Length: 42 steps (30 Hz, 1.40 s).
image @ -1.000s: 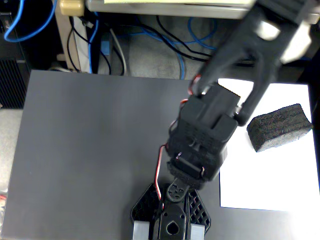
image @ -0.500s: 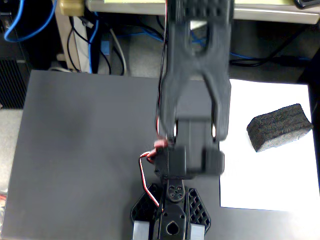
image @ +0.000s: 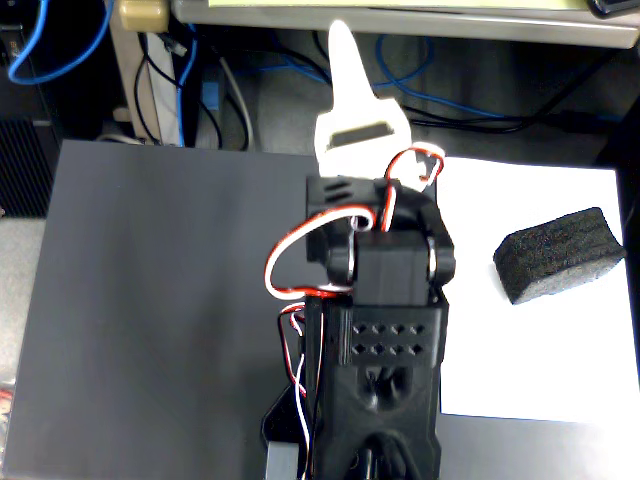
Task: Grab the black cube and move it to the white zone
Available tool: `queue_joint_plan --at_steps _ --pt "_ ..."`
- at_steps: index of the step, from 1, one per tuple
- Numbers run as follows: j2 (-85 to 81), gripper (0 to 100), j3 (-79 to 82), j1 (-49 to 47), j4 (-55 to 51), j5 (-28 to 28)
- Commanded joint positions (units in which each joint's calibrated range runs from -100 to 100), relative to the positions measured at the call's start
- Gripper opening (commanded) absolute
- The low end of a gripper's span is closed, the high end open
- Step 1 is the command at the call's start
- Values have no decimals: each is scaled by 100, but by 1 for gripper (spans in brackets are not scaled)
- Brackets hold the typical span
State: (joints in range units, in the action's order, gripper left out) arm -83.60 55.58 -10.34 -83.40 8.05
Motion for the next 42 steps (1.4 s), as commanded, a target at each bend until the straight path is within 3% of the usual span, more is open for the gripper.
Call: queue_joint_plan --at_steps 1,9,15,19,25,42 --pt "-506 45 780 48 329 -30" --pt "-539 45 3001 394 2362 -328" --pt "-548 21 4071 372 2585 -339" --pt "-548 1 4442 423 2388 -334" --pt "-548 2 4442 364 1899 -297" --pt "-548 1 4442 364 1890 -292"
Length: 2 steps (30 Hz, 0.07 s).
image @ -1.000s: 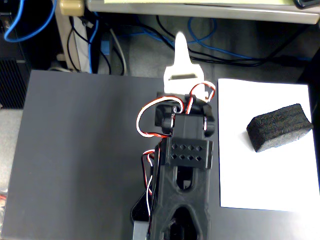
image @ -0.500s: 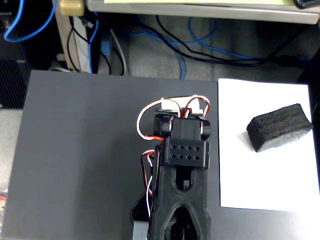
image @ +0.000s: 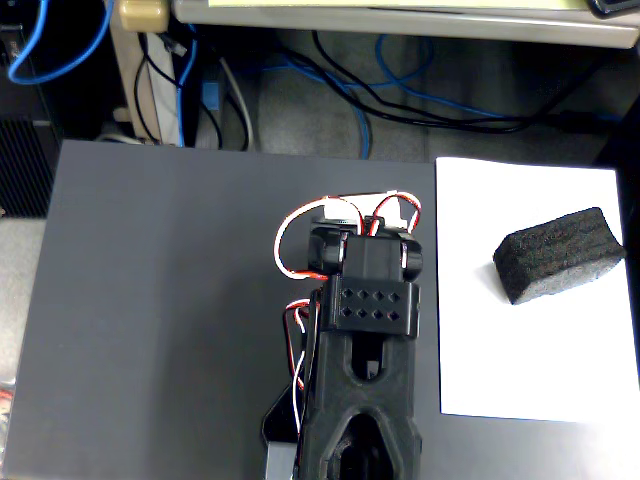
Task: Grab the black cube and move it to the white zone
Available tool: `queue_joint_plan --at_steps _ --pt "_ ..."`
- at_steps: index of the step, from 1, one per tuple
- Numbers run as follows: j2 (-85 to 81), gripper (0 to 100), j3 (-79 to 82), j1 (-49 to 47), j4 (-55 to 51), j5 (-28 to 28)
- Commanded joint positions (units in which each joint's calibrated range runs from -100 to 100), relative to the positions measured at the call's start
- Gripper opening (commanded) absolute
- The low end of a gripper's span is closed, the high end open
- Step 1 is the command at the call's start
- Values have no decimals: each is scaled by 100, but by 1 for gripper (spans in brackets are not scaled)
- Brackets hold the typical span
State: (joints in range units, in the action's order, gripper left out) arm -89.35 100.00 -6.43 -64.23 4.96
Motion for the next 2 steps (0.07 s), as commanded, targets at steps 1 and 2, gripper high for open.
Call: queue_joint_plan --at_steps 1,2 --pt "27 1 0 -27 -27 18" --pt "27 1 0 -27 -27 18"
